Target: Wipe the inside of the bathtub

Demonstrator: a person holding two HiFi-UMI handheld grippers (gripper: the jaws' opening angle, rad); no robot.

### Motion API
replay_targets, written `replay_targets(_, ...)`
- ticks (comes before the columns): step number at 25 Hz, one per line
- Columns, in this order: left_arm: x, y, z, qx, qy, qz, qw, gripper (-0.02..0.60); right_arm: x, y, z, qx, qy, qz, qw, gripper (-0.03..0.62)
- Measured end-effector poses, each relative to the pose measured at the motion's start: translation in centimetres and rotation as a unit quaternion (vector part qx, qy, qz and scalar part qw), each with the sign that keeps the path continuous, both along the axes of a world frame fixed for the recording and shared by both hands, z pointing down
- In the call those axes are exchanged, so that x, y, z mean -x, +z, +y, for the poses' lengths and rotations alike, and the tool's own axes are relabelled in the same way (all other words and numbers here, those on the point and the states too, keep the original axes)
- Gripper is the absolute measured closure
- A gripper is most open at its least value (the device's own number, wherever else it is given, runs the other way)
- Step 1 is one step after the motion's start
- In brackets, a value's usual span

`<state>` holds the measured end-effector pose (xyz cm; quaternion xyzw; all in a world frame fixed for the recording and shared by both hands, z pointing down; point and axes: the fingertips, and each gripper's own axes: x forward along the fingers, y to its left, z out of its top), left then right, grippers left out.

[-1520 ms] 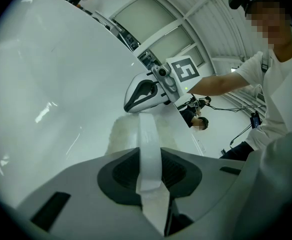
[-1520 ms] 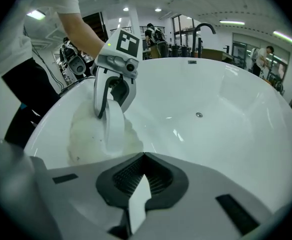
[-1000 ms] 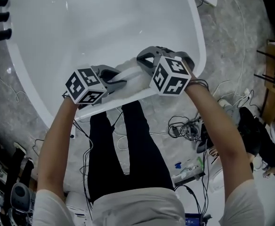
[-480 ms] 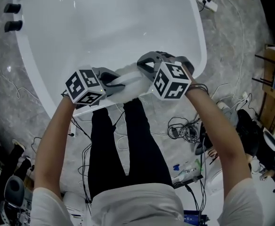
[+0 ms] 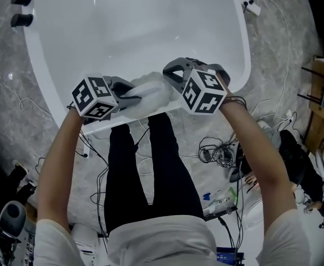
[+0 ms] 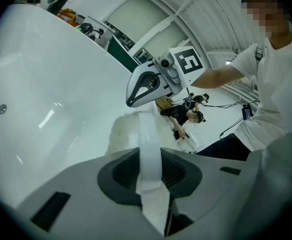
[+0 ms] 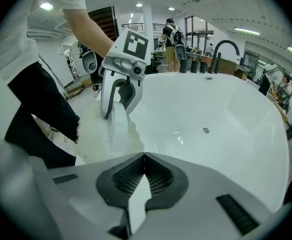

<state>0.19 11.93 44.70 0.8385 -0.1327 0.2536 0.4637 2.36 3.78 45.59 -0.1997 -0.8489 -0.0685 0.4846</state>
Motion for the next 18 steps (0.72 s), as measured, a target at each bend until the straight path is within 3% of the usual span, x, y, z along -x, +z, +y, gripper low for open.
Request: replay_targets(18, 4.4, 5.1, 1.2, 0.034, 0.001, 0.016, 0.9993, 0.486, 3.2, 4.1, 2.4, 0.011, 0.004, 0.014, 1.0, 0.576)
